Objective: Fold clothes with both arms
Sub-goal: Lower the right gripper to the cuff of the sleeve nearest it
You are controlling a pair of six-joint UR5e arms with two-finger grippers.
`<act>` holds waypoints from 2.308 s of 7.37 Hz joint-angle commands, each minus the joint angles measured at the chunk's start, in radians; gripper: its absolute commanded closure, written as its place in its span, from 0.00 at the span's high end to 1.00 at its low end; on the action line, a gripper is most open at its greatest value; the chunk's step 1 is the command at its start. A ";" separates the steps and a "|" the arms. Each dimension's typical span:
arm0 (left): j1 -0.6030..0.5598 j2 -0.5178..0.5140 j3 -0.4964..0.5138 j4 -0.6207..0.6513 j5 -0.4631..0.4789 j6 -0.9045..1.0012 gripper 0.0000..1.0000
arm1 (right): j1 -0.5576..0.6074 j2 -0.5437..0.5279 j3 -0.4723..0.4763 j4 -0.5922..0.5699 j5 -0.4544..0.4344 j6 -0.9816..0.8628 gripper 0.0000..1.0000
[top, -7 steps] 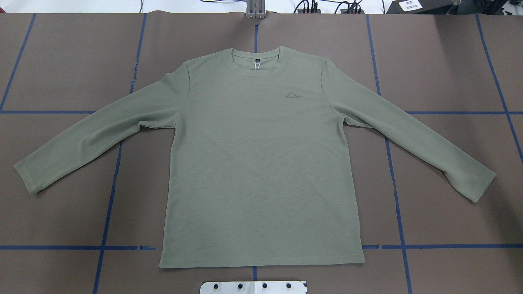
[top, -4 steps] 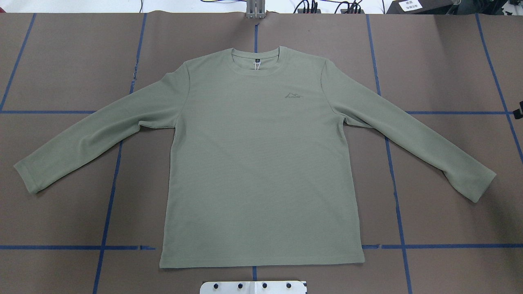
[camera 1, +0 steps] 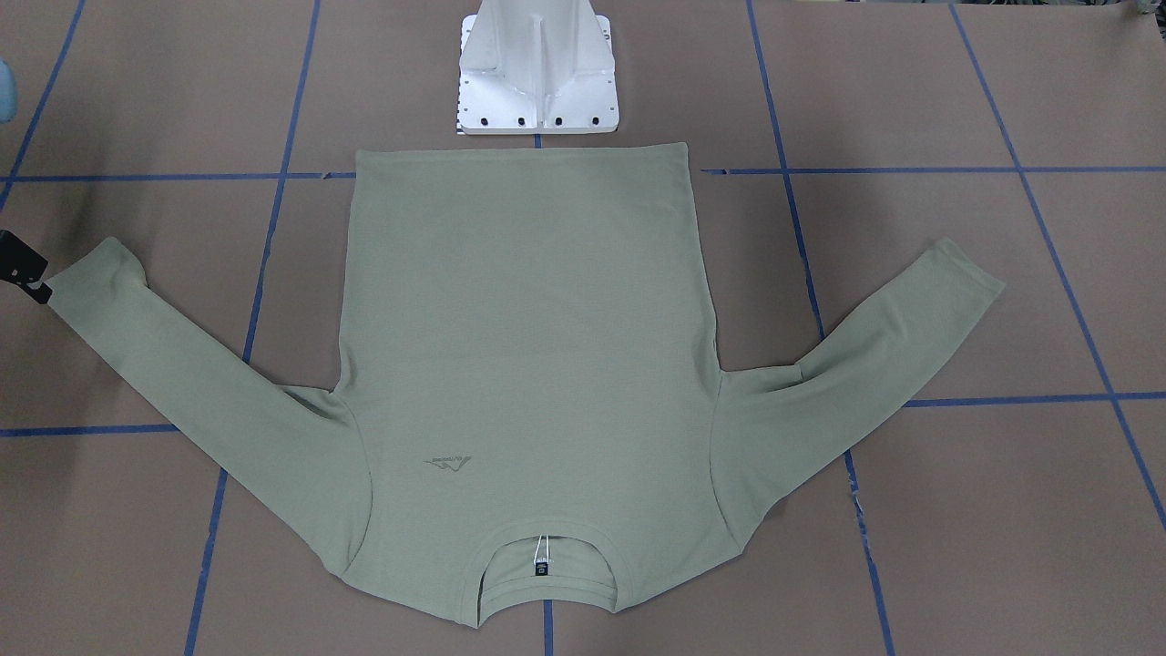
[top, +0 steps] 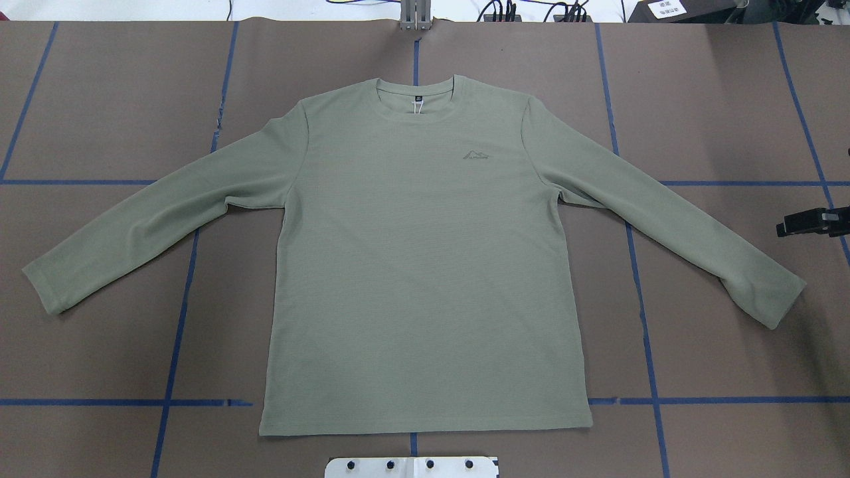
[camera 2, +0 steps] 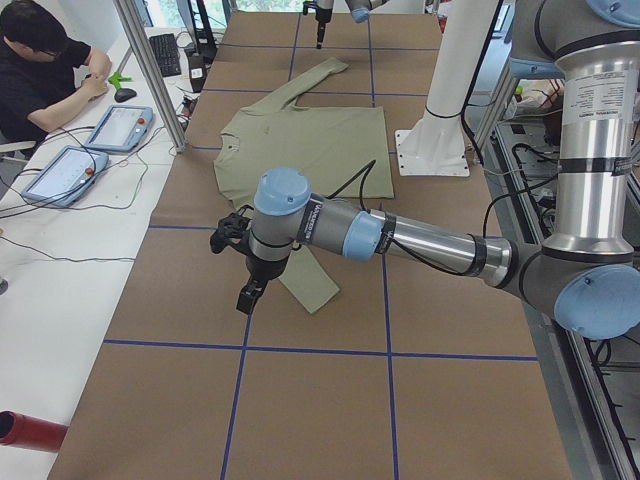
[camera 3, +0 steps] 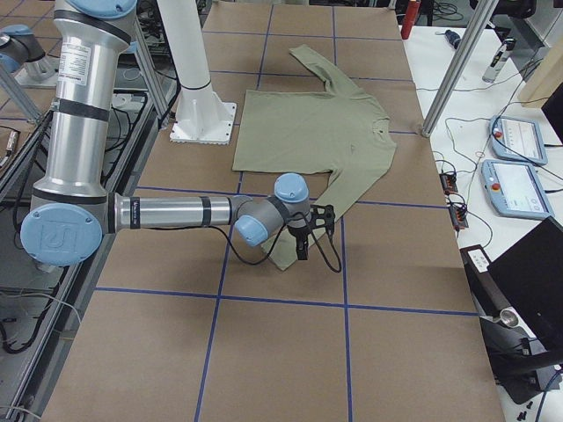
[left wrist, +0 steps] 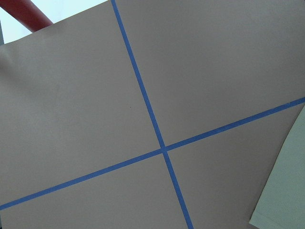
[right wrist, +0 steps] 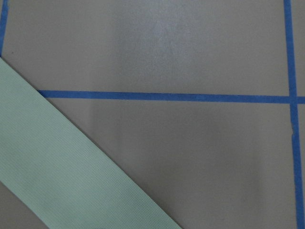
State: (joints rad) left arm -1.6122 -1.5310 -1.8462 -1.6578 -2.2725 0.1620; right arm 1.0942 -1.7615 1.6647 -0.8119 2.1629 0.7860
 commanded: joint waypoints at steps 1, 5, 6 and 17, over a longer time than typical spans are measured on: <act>0.000 0.000 0.001 -0.002 -0.001 0.001 1.00 | -0.031 -0.022 -0.144 0.291 -0.005 0.160 0.94; -0.002 0.000 0.001 -0.002 -0.001 0.002 1.00 | -0.079 -0.050 -0.195 0.344 0.003 0.167 0.78; -0.002 0.002 0.002 -0.002 -0.001 0.002 1.00 | -0.091 -0.062 -0.195 0.350 0.003 0.167 0.77; -0.002 0.011 0.004 -0.002 -0.001 0.002 1.00 | -0.115 -0.089 -0.012 0.193 0.009 0.165 0.00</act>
State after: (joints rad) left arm -1.6137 -1.5202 -1.8435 -1.6598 -2.2734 0.1655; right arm 0.9852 -1.8567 1.5703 -0.5088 2.1699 0.9517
